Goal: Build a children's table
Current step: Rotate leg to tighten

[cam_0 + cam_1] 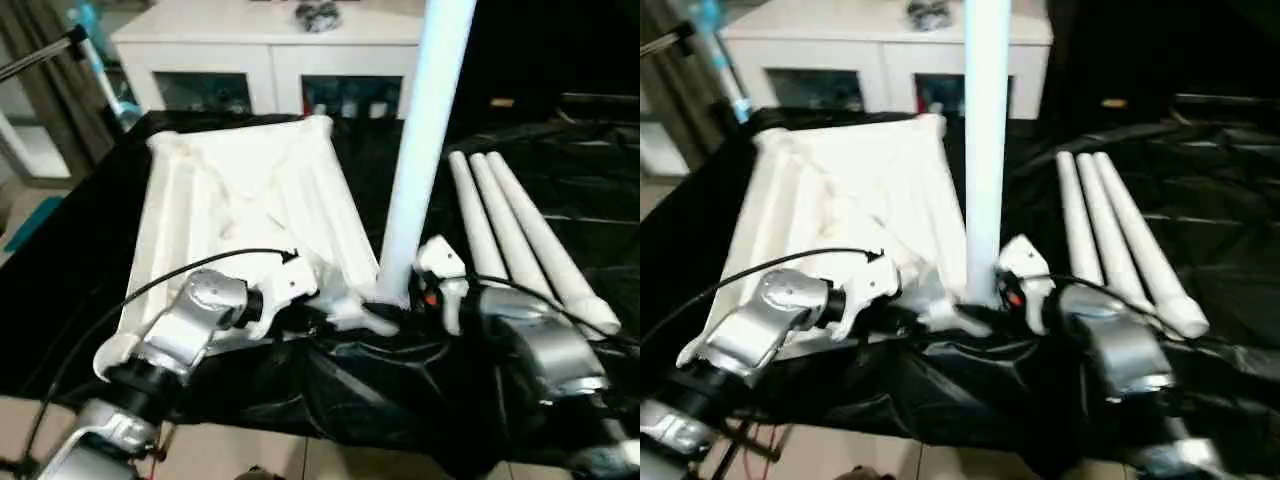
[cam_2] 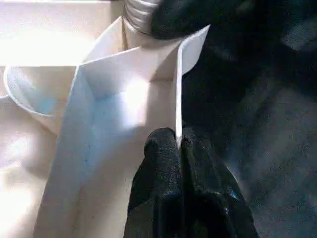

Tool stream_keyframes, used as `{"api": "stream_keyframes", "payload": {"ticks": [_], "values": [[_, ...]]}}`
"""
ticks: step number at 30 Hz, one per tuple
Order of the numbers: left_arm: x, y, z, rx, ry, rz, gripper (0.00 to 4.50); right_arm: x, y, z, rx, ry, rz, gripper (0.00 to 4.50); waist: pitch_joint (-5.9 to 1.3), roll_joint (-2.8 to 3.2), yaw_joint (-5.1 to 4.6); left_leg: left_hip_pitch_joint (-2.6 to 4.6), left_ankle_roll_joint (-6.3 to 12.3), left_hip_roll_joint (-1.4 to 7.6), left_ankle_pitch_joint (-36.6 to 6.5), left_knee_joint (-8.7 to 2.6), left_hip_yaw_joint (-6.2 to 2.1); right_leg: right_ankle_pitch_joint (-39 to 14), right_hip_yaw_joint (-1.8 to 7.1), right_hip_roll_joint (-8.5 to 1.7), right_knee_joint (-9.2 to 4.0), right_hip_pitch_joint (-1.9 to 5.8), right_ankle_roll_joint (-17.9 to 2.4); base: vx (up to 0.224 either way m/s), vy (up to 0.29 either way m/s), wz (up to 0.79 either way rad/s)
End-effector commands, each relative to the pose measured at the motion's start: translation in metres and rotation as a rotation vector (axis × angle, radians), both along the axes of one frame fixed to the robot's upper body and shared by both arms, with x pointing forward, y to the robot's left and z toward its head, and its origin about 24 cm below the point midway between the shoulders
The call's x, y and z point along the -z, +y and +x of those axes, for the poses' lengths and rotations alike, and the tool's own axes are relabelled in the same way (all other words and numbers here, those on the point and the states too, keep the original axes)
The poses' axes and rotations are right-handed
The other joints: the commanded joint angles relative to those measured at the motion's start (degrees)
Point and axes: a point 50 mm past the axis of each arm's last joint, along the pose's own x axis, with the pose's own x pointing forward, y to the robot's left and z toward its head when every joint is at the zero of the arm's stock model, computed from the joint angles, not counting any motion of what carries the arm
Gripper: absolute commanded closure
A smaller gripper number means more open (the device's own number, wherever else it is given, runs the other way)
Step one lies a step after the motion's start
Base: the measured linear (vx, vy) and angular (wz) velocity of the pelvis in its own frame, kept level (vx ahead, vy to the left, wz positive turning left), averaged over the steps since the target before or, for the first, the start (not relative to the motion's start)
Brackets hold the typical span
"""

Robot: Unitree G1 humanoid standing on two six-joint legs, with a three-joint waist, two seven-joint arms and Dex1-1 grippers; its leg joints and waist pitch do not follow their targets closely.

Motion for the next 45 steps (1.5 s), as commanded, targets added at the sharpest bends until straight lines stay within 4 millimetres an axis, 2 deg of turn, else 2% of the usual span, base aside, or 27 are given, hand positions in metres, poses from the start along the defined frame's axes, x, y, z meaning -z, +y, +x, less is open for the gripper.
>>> {"api": "stream_keyframes", "payload": {"ticks": [1, 3, 4, 5, 7, 10, 11, 13, 16, 18, 20, 22, 24, 25, 26, 28, 29, 30, 32, 34, 36, 38, 39, 41, 45], "values": [[-0.012, -0.031, 0.011, -0.108, -0.029, -0.057, 4.5, 0.022, 0.023, 0.003, 0.135, 0.092, 0.016, 1.75, -3.28, -0.45, -0.53, 1.27, -0.93, 2.16, -19.4, -4.58, -0.97, -21.7, 1.96, -2.97, -4.79, 1.92, -11.3, 0.0, 0.0, 0.0], [-0.014, -0.039, 0.015, -0.152, -0.027, -0.071, 4.5, 0.026, 0.032, 0.006, 0.194, 0.12, 0.041, 1.75, -3.4, -0.61, -0.62, 1.2, -0.64, 2.05, -19.4, -4.56, -1.06, -22.6, 1.89, -2.99, -5.09, 1.99, -10.4, 0.0, 0.0, 0.0], [-0.015, -0.043, 0.016, -0.17, -0.025, -0.077, 4.5, 0.028, 0.036, 0.008, 0.224, 0.131, 0.046, 1.75, -3.41, -0.36, -0.51, 1.16, -0.3, 2.07, -19.4, -4.6, -1.13, -22.3, 1.83, -2.96, -5.16, 2.05, -10.0, 0.0, 0.0, 0.0], [-0.016, -0.046, 0.017, -0.18, -0.027, -0.079, 4.5, 0.029, 0.039, 0.009, 0.248, 0.142, 0.048, 1.75, -3.46, -0.44, -0.57, 1.18, -0.1, 2.08, -19.3, -4.59, -1.05, -21.9, 1.88, -2.89, -5.25, 1.95, -10.0, 0.0, 0.0, 0.0], [-0.019, -0.055, 0.017, -0.171, -0.044, -0.077, 4.5, 0.031, 0.051, 0.011, 0.263, 0.148, 0.028, 1.75, -3.46, -0.46, -0.61, 1.02, 0.27, 1.99, -19.2, -4.6, -1.07, -21.7, 1.78, -2.87, -5.27, 1.95, -9.9, 0.0, 0.0, 0.0], [-0.02, -0.058, 0.014, -0.13, -0.059, -0.079, 4.5, 0.03, 0.056, 0.011, 0.243, 0.141, 0.035, 1.75, -3.41, -0.44, -0.76, 0.96, 0.39, 2.03, -20.2, -4.71, -1.12, -22.6, 1.73, -2.89, -5.38, 1.96, -9.2, 0.0, 0.0, 0.0], [-0.02, -0.058, 0.013, -0.123, -0.061, -0.079, 4.5, 0.03, 0.056, 0.012, 0.246, 0.141, 0.041, 1.4, -3.41, -0.46, -0.83, 0.92, 0.45, 2.03, -20.2, -4.72, -1.15, -22.5, 1.73, -2.88, -5.39, 1.99, -9.2, 0.0, 0.0, 0.0], [-0.02, -0.057, 0.01, -0.081, -0.071, -0.081, 4.5, 0.027, 0.055, 0.014, 0.245, 0.138, 0.059, 1.03, -3.39, -0.39, -0.97, 0.83, 0.56, 2.1, -20.5, -4.85, -1.26, -22.5, 1.72, -2.9, -5.37, 1.99, -9.2, 0.0, 0.0, 0.0], [-0.019, -0.053, 0.007, -0.048, -0.063, -0.083, 4.5, 0.022, 0.051, 0.015, 0.214, 0.091, 0.029, 0.82, -3.5, -0.41, -1.12, 0.86, 0.57, 2.16, -20.6, -4.85, -1.22, -21.5, 1.75, -2.87, -5.25, 1.99, -9.5, 0.0, 0.0, 0.0], [-0.017, -0.045, 0.0, 0.023, -0.048, -0.087, 4.5, 0.011, 0.044, 0.014, 0.113, 0.023, 0.029, 0.69, -3.59, -0.52, -1.05, 0.6, 1.01, 2.27, -19.5, -4.82, -1.24, -19.4, 1.75, -2.92, -5.03, 2.26, -10.0, 0.0, 0.0, 0.0], [-0.015, -0.037, -0.005, 0.082, -0.044, -0.087, 4.5, 0.003, 0.037, 0.006, -0.035, -0.026, 0.016, 0.69, -3.85, -0.49, -0.96, 0.56, 2.22, 2.33, -16.6, -4.53, -0.94, -14.6, 1.96, -2.81, -4.49, 2.35, -11.2, 0.0, 0.0, 0.0], [-0.014, -0.03, -0.007, 0.122, -0.036, -0.081, 4.5, -0.002, 0.03, -0.002, -0.139, -0.051, -0.004, 0.69, -3.96, -0.61, -0.45, 0.56, 3.52, 2.5, -14.3, -4.27, -0.86, -10.8, 1.98, -2.74, -4.12, 2.54, -12.0, 0.0, 0.0, 0.0], [-0.014, -0.023, -0.009, 0.156, -0.024, -0.077, 4.5, -0.006, 0.021, -0.011, -0.245, -0.058, -0.014, 0.69, -4.08, -0.53, -0.07, 0.51, 4.63, 2.56, -11.9, -4.12, -0.8, -7.3, 1.97, -2.73, -3.63, 2.64, -13.4, 0.0, 0.0, 0.0], [-0.015, -0.018, -0.01, 0.18, -0.022, -0.079, 4.5, -0.008, 0.014, -0.018, -0.325, -0.042, -0.02, 0.69, -4.14, -0.62, 0.27, 0.52, 5.85, 2.61, -9.8, -3.86, -0.66, -3.7, 2.01, -2.67, -3.18, 2.62, -14.7, 0.0, 0.0, 0.0], [-0.016, -0.016, -0.011, 0.195, -0.017, -0.083, 4.5, -0.008, 0.01, -0.022, -0.363, -0.034, -0.029, 0.69, -4.25, -0.49, 0.6, 0.55, 6.12, 2.63, -9.3, -3.73, -0.74, -3.1, 1.94, -2.75, -3.04, 2.79, -14.8, 0.0, 0.0, 0.0], [-0.016, -0.014, -0.011, 0.205, -0.014, -0.086, 4.5, -0.009, 0.008, -0.024, -0.387, -0.03, -0.035, 0.69, -4.22, -0.67, 0.94, 0.42, 7.05, 2.67, -8.2, -3.62, -0.63, -2.1, 1.93, -2.76, -2.79, 2.84, -15.4, 0.0, 0.0, 0.0], [-0.016, -0.011, -0.013, 0.228, -0.007, -0.083, 4.5, -0.009, 0.005, -0.028, -0.417, -0.015, -0.043, 0.69, -4.2, -0.64, 1.08, 0.57, 7.09, 2.71, -8.7, -3.57, -0.55, -3.1, 1.93, -2.88, -2.91, 2.66, -15.7, 0.0, 0.0, 0.0], [-0.015, -0.005, -0.016, 0.27, 0.011, -0.069, 4.5, -0.009, 0.001, -0.033, -0.47, 0.01, -0.049, 0.69, -4.01, -1.02, 1.3, 0.55, 6.76, 2.71, -9.9, -3.7, -0.53, -5.5, 1.91, -2.85, -3.22, 2.77, -15.3, 0.0, 0.0, 0.0], [-0.013, -0.002, -0.018, 0.29, 0.016, -0.057, 4.5, -0.009, -0.001, -0.036, -0.493, 0.025, -0.044, 0.83, -3.8, -0.68, 1.54, 0.67, 6.09, 2.86, -12.1, -3.91, -0.53, -9.3, 2.05, -2.99, -3.48, 2.54, -14.6, 0.0, 0.0, 0.0], [-0.013, 0.001, -0.017, 0.289, 0.02, -0.055, 4.5, -0.01, 0.0, -0.037, -0.495, 0.032, -0.028, 1.02, -3.7, -0.7, 1.64, 0.97, 4.43, 2.92, -14.0, -4.13, -0.54, -12.8, 2.15, -2.94, -3.8, 2.24, -13.8, 0.0, 0.0, 0.0], [-0.013, 0.003, -0.017, 0.292, 0.022, -0.055, 4.5, -0.011, 0.001, -0.038, -0.502, 0.037, -0.021, 1.05, -3.68, -0.64, 1.6, 1.08, 3.57, 2.94, -14.7, -4.27, -0.6, -13.7, 2.19, -2.91, -3.88, 2.17, -13.5, 0.0, 0.0, 0.0], [-0.013, 0.005, -0.018, 0.3, 0.028, -0.054, 4.5, -0.012, 0.003, -0.04, -0.518, 0.044, -0.013, 1.34, -3.69, -0.67, 1.55, 1.09, 3.13, 2.89, -15.0, -4.27, -0.58, -13.8, 2.24, -2.89, -3.91, 2.16, -13.3, 0.0, 0.0, 0.0], [-0.012, 0.006, -0.018, 0.303, 0.032, -0.053, 4.5, -0.012, 0.004, -0.041, -0.526, 0.05, -0.008, 1.41, -3.72, -0.35, 1.62, 0.99, 2.98, 2.87, -14.9, -4.33, -0.7, -13.7, 2.21, -2.95, -3.8, 2.24, -13.2, 0.0, 0.0, 0.0], [-0.011, 0.007, -0.019, 0.3, 0.037, -0.052, 4.5, -0.01, 0.007, -0.043, -0.53, 0.061, 0.0, 1.45, -3.79, -0.51, 1.62, 1.07, 2.91, 2.88, -14.5, -4.29, -0.64, -12.6, 2.23, -2.85, -3.79, 2.2, -13.2, 0.0, 0.0, 0.0], [-0.009, 0.004, -0.018, 0.273, 0.035, -0.06, 4.5, -0.005, 0.009, -0.044, -0.496, 0.068, 0.003, 1.71, -3.89, -0.58, 1.59, 0.81, 3.11, 2.83, -13.5, -4.25, -0.7, -10.8, 2.13, -2.92, -3.53, 2.41, -13.6, 0.0, 0.0, 0.0]]}}
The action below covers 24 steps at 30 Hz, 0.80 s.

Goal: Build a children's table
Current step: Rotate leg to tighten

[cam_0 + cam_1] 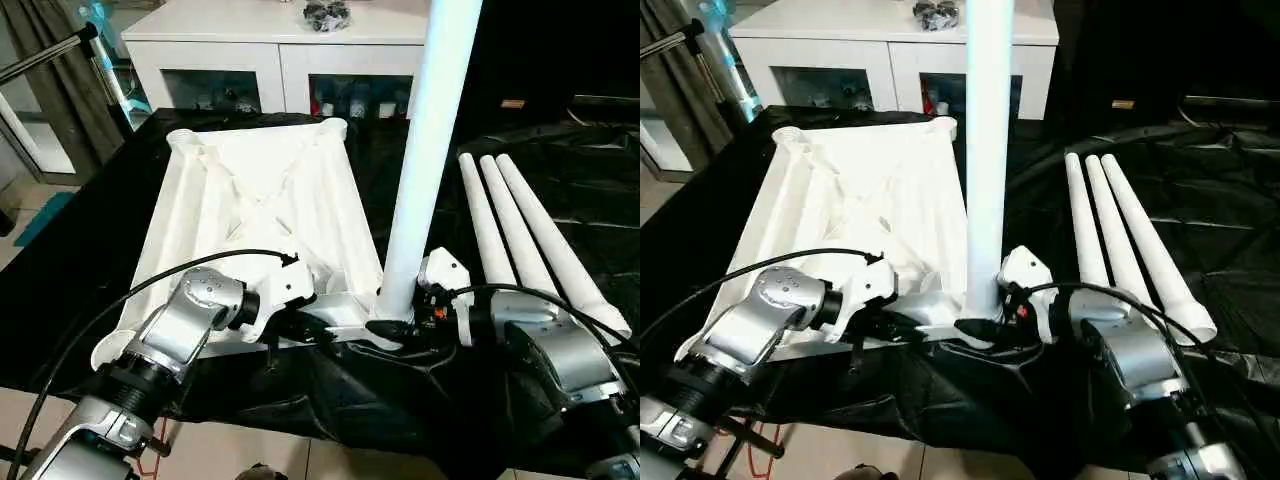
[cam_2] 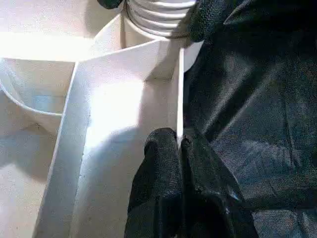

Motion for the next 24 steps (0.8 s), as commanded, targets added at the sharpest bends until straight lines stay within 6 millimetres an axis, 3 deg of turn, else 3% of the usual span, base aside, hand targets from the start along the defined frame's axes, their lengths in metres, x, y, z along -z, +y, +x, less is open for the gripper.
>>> {"api": "stream_keyframes", "payload": {"ticks": [1, 3, 5, 6, 7, 8, 9, 10, 11, 13, 14, 16, 19, 24], "values": [[-0.007, -0.017, 0.001, 0.001, -0.029, -0.066, 4.5, 0.003, 0.025, -0.007, -0.059, 0.019, 0.051, 1.72, -3.7, -0.86, -0.31, 1.16, 3.01, 2.72, -13.5, -4.33, -0.72, -10.9, 2.17, -2.9, -3.56, 2.49, -13.8, 0.0, 0.0, 0.0], [-0.008, -0.019, 0.002, -0.025, -0.035, -0.068, 4.5, 0.006, 0.026, -0.004, -0.011, 0.016, 0.046, 1.75, -3.57, -0.74, -0.34, 1.19, 2.72, 2.73, -14.0, -4.42, -0.7, -12.0, 2.2, -2.94, -3.68, 2.37, -13.6, 0.0, 0.0, 0.0], [-0.008, -0.025, 0.01, -0.127, -0.059, -0.061, 4.5, 0.015, 0.03, 0.01, 0.17, -0.024, 0.016, 1.76, -3.37, -0.8, -0.63, 1.32, 1.66, 2.55, -15.9, -4.59, -0.75, -16.3, 2.17, -3.0, -4.11, 2.19, -12.6, 0.0, 0.0, 0.0], [-0.008, -0.026, 0.012, -0.144, -0.061, -0.062, 4.5, 0.016, 0.03, 0.012, 0.2, -0.027, 0.014, 1.76, -3.26, -0.8, -1.08, 1.22, 0.77, 2.47, -16.9, -4.74, -0.87, -18.3, 2.11, -3.04, -4.26, 2.28, -12.0, 0.0, 0.0, 0.0], [-0.01, -0.035, 0.022, -0.27, -0.065, -0.074, 4.5, 0.025, 0.034, 0.025, 0.391, -0.014, 0.006, 1.76, -3.2, -0.85, -1.69, 1.28, -0.33, 2.27, -17.8, -4.79, -0.93, -20.1, 2.0, -2.99, -4.3, 2.18, -11.7, 0.0, 0.0, 0.0], [-0.011, -0.038, 0.024, -0.306, -0.066, -0.079, 4.5, 0.027, 0.036, 0.027, 0.433, -0.007, 0.008, 1.77, -3.16, -0.54, -2.03, 1.42, -0.83, 2.15, -18.7, -4.77, -1.0, -21.4, 1.95, -2.99, -4.45, 2.02, -11.5, 0.0, 0.0, 0.0], [-0.011, -0.039, 0.025, -0.31, -0.066, -0.08, 4.5, 0.027, 0.036, 0.028, 0.436, -0.006, 0.009, 1.77, -3.17, -0.69, -2.29, 1.56, -1.16, 2.1, -19.3, -4.77, -1.12, -22.6, 1.87, -3.0, -4.74, 2.04, -11.0, 0.0, 0.0, 0.0], [-0.012, -0.048, 0.029, -0.38, -0.064, -0.098, 4.5, 0.031, 0.043, 0.033, 0.515, 0.018, 0.026, 1.77, -3.27, -0.66, -2.4, 1.41, -0.93, 2.08, -19.4, -4.78, -1.23, -22.9, 1.85, -3.01, -4.87, 2.33, -10.2, 0.0, 0.0, 0.0], [-0.013, -0.052, 0.032, -0.415, -0.072, -0.102, 4.5, 0.033, 0.046, 0.037, 0.573, 0.03, 0.031, 1.77, -3.06, -0.4, -2.73, 1.57, -0.8, 1.93, -20.6, -4.68, -1.08, -23.8, 1.89, -2.91, -5.24, 1.83, -10.1, 0.0, 0.0, 0.0], [-0.013, -0.062, 0.035, -0.46, -0.085, -0.101, 4.5, 0.038, 0.054, 0.042, 0.656, 0.059, 0.019, 1.77, -3.19, -0.92, -2.94, 1.48, -0.16, 1.83, -20.5, -4.69, -1.17, -24.6, 1.78, -2.88, -5.5, 1.95, -9.4, 0.0, 0.0, 0.0], [-0.013, -0.066, 0.034, -0.464, -0.09, -0.1, 4.5, 0.039, 0.058, 0.043, 0.667, 0.056, 0.005, 1.77, -3.14, -0.81, -2.95, 1.47, 0.01, 1.86, -20.5, -4.72, -1.16, -24.8, 1.78, -2.88, -5.57, 1.9, -9.2, 0.0, 0.0, 0.0], [-0.013, -0.073, 0.033, -0.459, -0.093, -0.099, 4.5, 0.04, 0.067, 0.043, 0.652, 0.052, 0.004, 1.77, -3.28, -1.15, -2.87, 1.3, 0.6, 1.91, -19.3, -4.7, -1.13, -24.2, 1.81, -2.89, -5.5, 1.99, -8.9, 0.0, 0.0, 0.0], [-0.014, -0.077, 0.03, -0.433, -0.1, -0.098, 4.5, 0.039, 0.073, 0.044, 0.642, 0.047, 0.015, 1.07, -3.25, -0.74, -2.85, 1.18, 0.75, 1.97, -19.6, -4.83, -1.22, -24.1, 1.75, -2.9, -5.49, 2.03, -8.6, 0.0, 0.0, 0.0], [-0.011, -0.07, 0.025, -0.359, -0.103, -0.082, 4.5, 0.028, 0.07, 0.046, 0.568, -0.008, 0.044, 0.98, -3.32, -0.7, -2.91, 1.18, 0.81, 2.04, -20.5, -4.94, -1.26, -22.9, 1.79, -2.89, -5.41, 1.99, -9.0, 0.0, 0.0, 0.0]]}}
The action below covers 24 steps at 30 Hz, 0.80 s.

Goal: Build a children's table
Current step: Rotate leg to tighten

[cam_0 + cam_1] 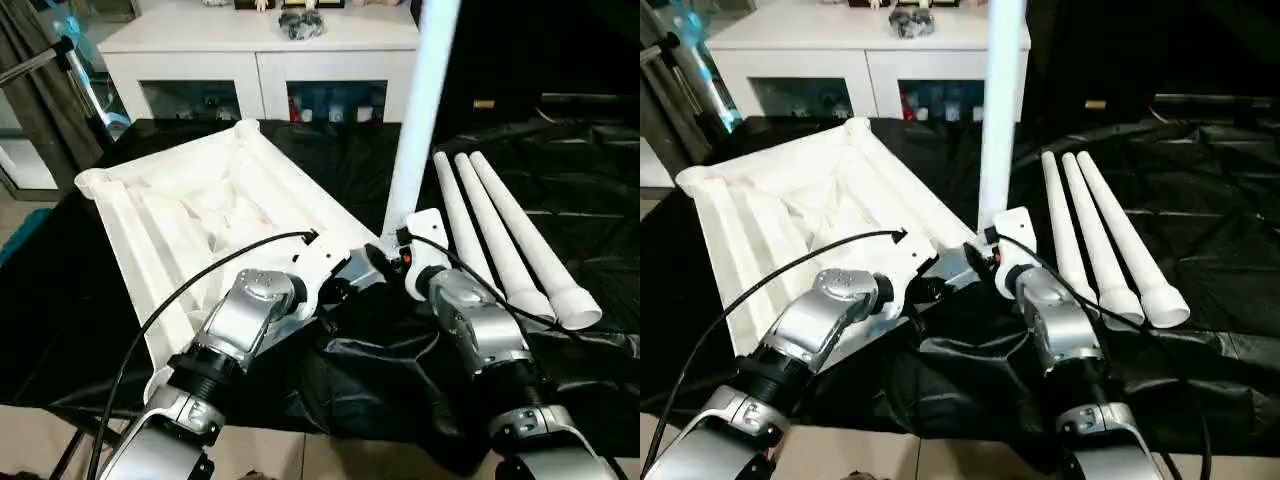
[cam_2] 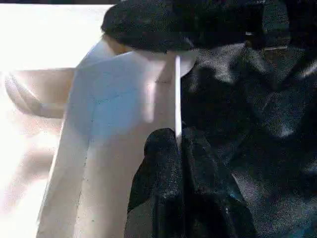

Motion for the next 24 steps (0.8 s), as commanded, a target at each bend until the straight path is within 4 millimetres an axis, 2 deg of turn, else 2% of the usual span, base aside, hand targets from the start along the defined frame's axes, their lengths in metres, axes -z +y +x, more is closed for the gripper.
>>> {"api": "stream_keyframes", "payload": {"ticks": [1, 5, 6, 9, 11, 14, 17, 19, 20, 21, 22, 23, 24], "values": [[-0.016, -0.017, -0.004, 0.125, -0.056, -0.055, 4.5, 0.009, 0.033, -0.014, -0.227, 0.049, 0.034, 0.98, -3.13, -0.81, 0.09, 0.68, 1.05, 2.2, -20.6, -4.9, -1.18, -22.4, 1.77, -2.87, -5.17, 2.08, -9.2, 0.0, 0.0, 0.0], [-0.011, 0.002, -0.01, 0.209, -0.026, -0.019, 4.5, -0.002, 0.023, -0.026, -0.467, -0.021, 0.029, 0.98, -3.44, -0.81, 0.43, 0.61, 2.52, 2.39, -17.5, -4.55, -0.9, -16.4, 2.05, -2.86, -4.61, 2.23, -10.6, 0.0, 0.0, 0.0], [-0.01, 0.007, -0.012, 0.242, -0.021, -0.018, 4.5, -0.003, 0.018, -0.03, -0.517, -0.023, 0.022, 0.98, -3.44, -1.09, 0.4, 0.39, 3.26, 2.31, -16.2, -4.53, -0.84, -14.9, 1.95, -2.81, -4.54, 2.47, -11.2, 0.0, 0.0, 0.0], [-0.01, 0.018, -0.016, 0.318, -0.006, -0.017, 4.5, -0.007, 0.004, -0.041, -0.638, -0.01, 0.008, 0.98, -3.62, -0.84, 0.63, 0.41, 4.32, 2.49, -13.9, -4.3, -0.86, -11.8, 1.97, -2.83, -4.0, 2.59, -12.6, 0.0, 0.0, 0.0], [-0.01, 0.022, -0.018, 0.351, -0.003, -0.021, 4.5, -0.009, -0.003, -0.047, -0.7, 0.005, 0.002, 0.98, -3.83, -0.75, 1.14, 0.57, 5.57, 2.63, -11.5, -4.02, -0.73, -7.3, 1.97, -2.74, -3.39, 2.7, -14.4, 0.0, 0.0, 0.0], [-0.012, 0.027, -0.023, 0.431, 0.013, -0.039, 4.5, -0.01, -0.014, -0.057, -0.793, 0.04, -0.012, 0.98, -3.81, -0.62, 1.7, 0.75, 6.01, 2.73, -11.0, -3.87, -0.57, -5.8, 2.02, -2.75, -3.15, 2.61, -15.3, 0.0, 0.0, 0.0], [-0.012, 0.03, -0.027, 0.48, 0.03, -0.033, 4.5, -0.011, -0.021, -0.063, -0.836, 0.061, -0.013, 1.33, -3.73, -0.55, 2.17, 0.82, 6.19, 2.87, -11.5, -3.92, -0.51, -6.3, 1.99, -2.81, -3.16, 2.6, -15.7, 0.0, 0.0, 0.0], [-0.011, 0.031, -0.027, 0.48, 0.03, -0.032, 4.5, -0.011, -0.021, -0.063, -0.835, 0.063, -0.005, 1.44, -3.53, -0.66, 2.44, 0.87, 5.48, 2.89, -13.0, -4.06, -0.48, -9.1, 2.08, -2.93, -3.5, 2.51, -15.3, 0.0, 0.0, 0.0], [-0.01, 0.033, -0.028, 0.482, 0.034, -0.033, 4.5, -0.011, -0.02, -0.065, -0.839, 0.067, 0.007, 1.44, -3.4, -0.75, 2.5, 0.98, 4.2, 2.85, -14.9, -4.27, -0.54, -12.5, 2.13, -2.94, -3.79, 2.45, -14.4, 0.0, 0.0, 0.0], [-0.01, 0.033, -0.028, 0.482, 0.034, -0.033, 4.5, -0.011, -0.02, -0.065, -0.839, 0.067, 0.007, 1.56, -3.4, -0.75, 2.5, 0.98, 4.2, 2.85, -14.9, -4.27, -0.54, -12.5, 2.13, -2.94, -3.79, 2.45, -14.4, 0.0, 0.0, 0.0], [-0.01, 0.034, -0.028, 0.483, 0.036, -0.032, 4.5, -0.011, -0.019, -0.066, -0.844, 0.075, 0.021, 1.71, -3.32, -0.83, 2.48, 0.99, 3.38, 2.84, -15.6, -4.42, -0.64, -14.2, 2.19, -2.91, -3.91, 2.45, -13.6, 0.0, 0.0, 0.0], [-0.009, 0.035, -0.028, 0.483, 0.037, -0.029, 4.5, -0.011, -0.018, -0.067, -0.85, 0.081, 0.03, 1.71, -3.32, -0.97, 2.48, 1.03, 3.21, 2.84, -15.9, -4.45, -0.62, -14.7, 2.21, -2.91, -3.96, 2.41, -13.4, 0.0, 0.0, 0.0], [-0.009, 0.035, -0.028, 0.483, 0.037, -0.029, 4.5, -0.011, -0.018, -0.067, -0.85, 0.081, 0.03, 1.73, -3.35, -0.85, 2.51, 1.14, 2.96, 2.85, -16.3, -4.46, -0.65, -15.5, 2.24, -2.95, -4.01, 2.31, -13.1, 0.0, 0.0, 0.0]]}}
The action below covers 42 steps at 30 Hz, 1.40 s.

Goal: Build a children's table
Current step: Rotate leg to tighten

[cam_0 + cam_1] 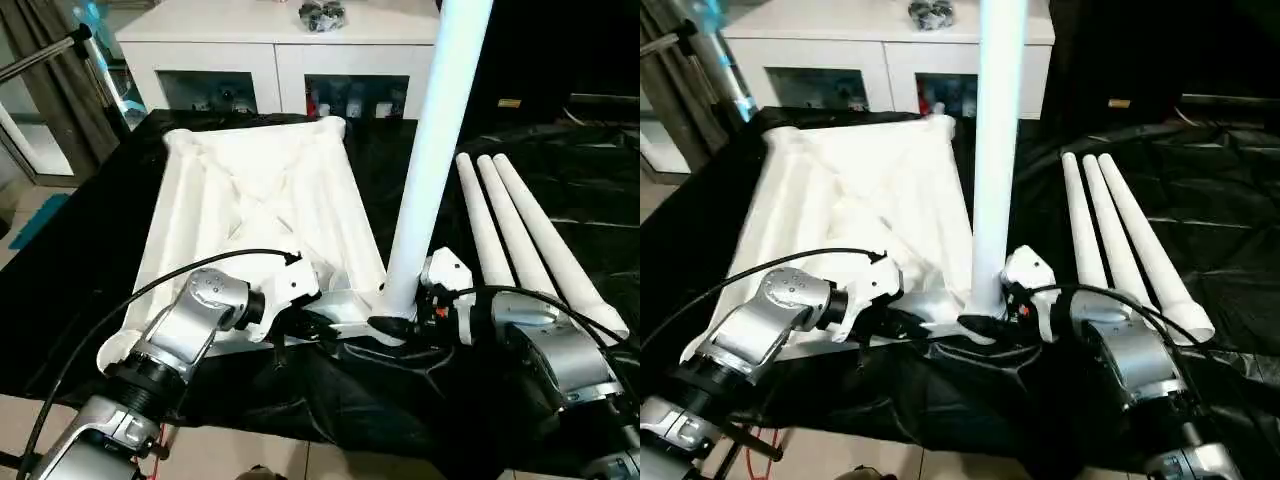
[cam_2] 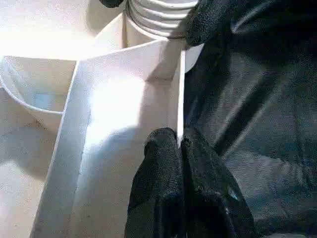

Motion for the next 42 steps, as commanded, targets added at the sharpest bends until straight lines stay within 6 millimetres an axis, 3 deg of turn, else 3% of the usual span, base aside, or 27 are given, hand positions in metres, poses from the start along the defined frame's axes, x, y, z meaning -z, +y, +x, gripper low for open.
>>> {"api": "stream_keyframes", "payload": {"ticks": [1, 6, 8, 10, 12, 13, 16, 19, 21, 23, 25, 29, 32, 33, 34, 38, 42], "values": [[-0.005, -0.01, -0.002, 0.039, -0.019, -0.037, 4.5, 0.0, 0.022, -0.009, -0.12, 0.036, 0.052, 1.75, -3.33, -0.97, -0.33, 1.13, 2.81, 2.76, -16.3, -4.48, -0.71, -15.6, 2.25, -2.95, -4.19, 2.33, -12.8, 0.0, 0.0, 0.0], [-0.002, -0.009, 0.001, -0.018, -0.034, -0.032, 4.5, 0.005, 0.027, -0.011, -0.091, 0.046, 0.053, 1.78, -3.38, -0.93, -0.31, 1.06, 2.68, 2.71, -15.5, -4.47, -0.73, -15.0, 2.25, -2.92, -4.11, 2.29, -12.6, 0.0, 0.0, 0.0], [-0.002, -0.014, 0.01, -0.117, -0.054, -0.038, 4.5, 0.012, 0.029, 0.0, 0.047, 0.037, 0.031, 1.78, -3.22, -1.06, -0.39, 1.0, 2.4, 2.62, -15.9, -4.53, -0.72, -16.2, 2.24, -2.93, -4.25, 2.24, -12.4, 0.0, 0.0, 0.0], [-0.003, -0.023, 0.021, -0.261, -0.076, -0.045, 4.5, 0.023, 0.033, 0.016, 0.28, 0.023, 0.002, 1.79, -3.03, -1.02, -0.96, 1.19, 0.61, 2.36, -17.5, -4.67, -0.76, -20.4, 2.09, -2.92, -4.63, 1.86, -11.6, 0.0, 0.0, 0.0], [-0.004, -0.027, 0.024, -0.307, -0.075, -0.056, 4.5, 0.027, 0.036, 0.021, 0.351, 0.029, 0.002, 1.8, -3.14, -1.1, -1.52, 1.14, -0.34, 2.26, -18.8, -4.85, -1.15, -23.0, 1.87, -3.03, -4.8, 2.21, -10.2, 0.0, 0.0, 0.0], [-0.006, -0.032, 0.026, -0.34, -0.073, -0.07, 4.5, 0.03, 0.039, 0.024, 0.412, 0.039, 0.005, 1.8, -2.99, -1.07, -1.99, 1.16, -0.26, 2.21, -19.7, -4.81, -1.06, -23.5, 1.97, -3.0, -5.05, 1.91, -10.0, 0.0, 0.0, 0.0], [-0.011, -0.049, 0.03, -0.395, -0.078, -0.096, 4.5, 0.038, 0.051, 0.032, 0.554, 0.077, 0.003, 1.8, -2.98, -1.29, -2.16, 1.36, 0.12, 2.04, -20.6, -4.68, -1.02, -25.7, 1.93, -2.98, -5.56, 1.69, -9.1, 0.0, 0.0, 0.0], [-0.015, -0.063, 0.029, -0.401, -0.085, -0.115, 4.5, 0.043, 0.06, 0.037, 0.641, 0.098, -0.023, 1.8, -2.93, -1.13, -2.41, 1.37, 0.03, 2.03, -21.4, -4.78, -1.16, -27.7, 1.84, -2.94, -5.83, 1.49, -8.0, 0.0, 0.0, 0.0], [-0.018, -0.071, 0.026, -0.363, -0.094, -0.128, 4.5, 0.042, 0.068, 0.04, 0.648, 0.1, -0.006, 1.24, -2.86, -0.95, -2.7, 1.28, -0.36, 2.02, -22.6, -4.95, -1.33, -28.2, 1.7, -2.89, -6.01, 1.44, -7.5, 0.0, 0.0, 0.0], [-0.017, -0.074, 0.025, -0.345, -0.098, -0.125, 4.5, 0.04, 0.071, 0.041, 0.644, 0.106, 0.019, 1.24, -2.91, -0.72, -2.84, 1.32, -0.37, 1.97, -23.8, -4.97, -1.4, -28.2, 1.7, -2.93, -6.09, 1.4, -7.2, 0.0, 0.0, 0.0], [-0.015, -0.07, 0.022, -0.313, -0.103, -0.113, 4.5, 0.034, 0.07, 0.043, 0.606, 0.061, 0.031, 0.93, -2.95, -0.54, -2.73, 1.18, -0.23, 2.08, -23.4, -5.09, -1.41, -26.3, 1.78, -2.9, -5.94, 1.48, -7.5, 0.0, 0.0, 0.0], [-0.013, -0.061, 0.016, -0.237, -0.096, -0.111, 4.5, 0.019, 0.063, 0.042, 0.475, -0.028, 0.061, 0.8, -3.27, -0.76, -2.48, 0.82, 0.5, 2.28, -21.9, -5.11, -1.44, -22.2, 1.86, -2.95, -5.47, 1.97, -8.4, 0.0, 0.0, 0.0], [-0.011, -0.054, 0.012, -0.179, -0.094, -0.106, 4.5, 0.011, 0.057, 0.036, 0.352, -0.074, 0.065, 0.8, -3.38, -0.72, -2.38, 0.64, 1.72, 2.37, -19.0, -4.91, -1.08, -16.6, 2.02, -2.75, -4.82, 2.12, -10.6, 0.0, 0.0, 0.0], [-0.009, -0.047, 0.008, -0.145, -0.085, -0.1, 4.5, 0.008, 0.051, 0.03, 0.258, -0.091, 0.062, 0.8, -3.47, -0.67, -2.01, 0.94, 2.19, 2.44, -18.3, -4.73, -0.97, -15.6, 2.04, -2.86, -4.86, 2.04, -11.1, 0.0, 0.0, 0.0], [-0.009, -0.044, 0.007, -0.131, -0.08, -0.099, 4.5, 0.006, 0.048, 0.027, 0.218, -0.09, 0.061, 0.8, -3.56, -0.99, -1.72, 0.88, 3.05, 2.52, -16.7, -4.52, -0.81, -13.7, 2.2, -2.88, -4.52, 2.22, -11.7, 0.0, 0.0, 0.0], [-0.008, -0.033, 0.001, -0.05, -0.048, -0.098, 4.5, 0.002, 0.034, 0.013, 0.046, -0.058, 0.055, 0.8, -3.87, -0.74, -1.33, 0.48, 5.56, 2.55, -10.2, -4.04, -0.76, -4.2, 2.05, -2.67, -3.31, 2.73, -14.5, 0.0, 0.0, 0.0], [-0.008, -0.024, -0.004, 0.028, -0.014, -0.091, 4.5, 0.002, 0.025, 0.004, -0.063, -0.023, 0.033, 0.96, -3.92, -0.64, -1.02, 0.66, 6.72, 2.64, -9.9, -3.78, -0.61, -3.1, 1.9, -2.69, -3.1, 2.78, -15.7, 0.0, 0.0, 0.0]]}}
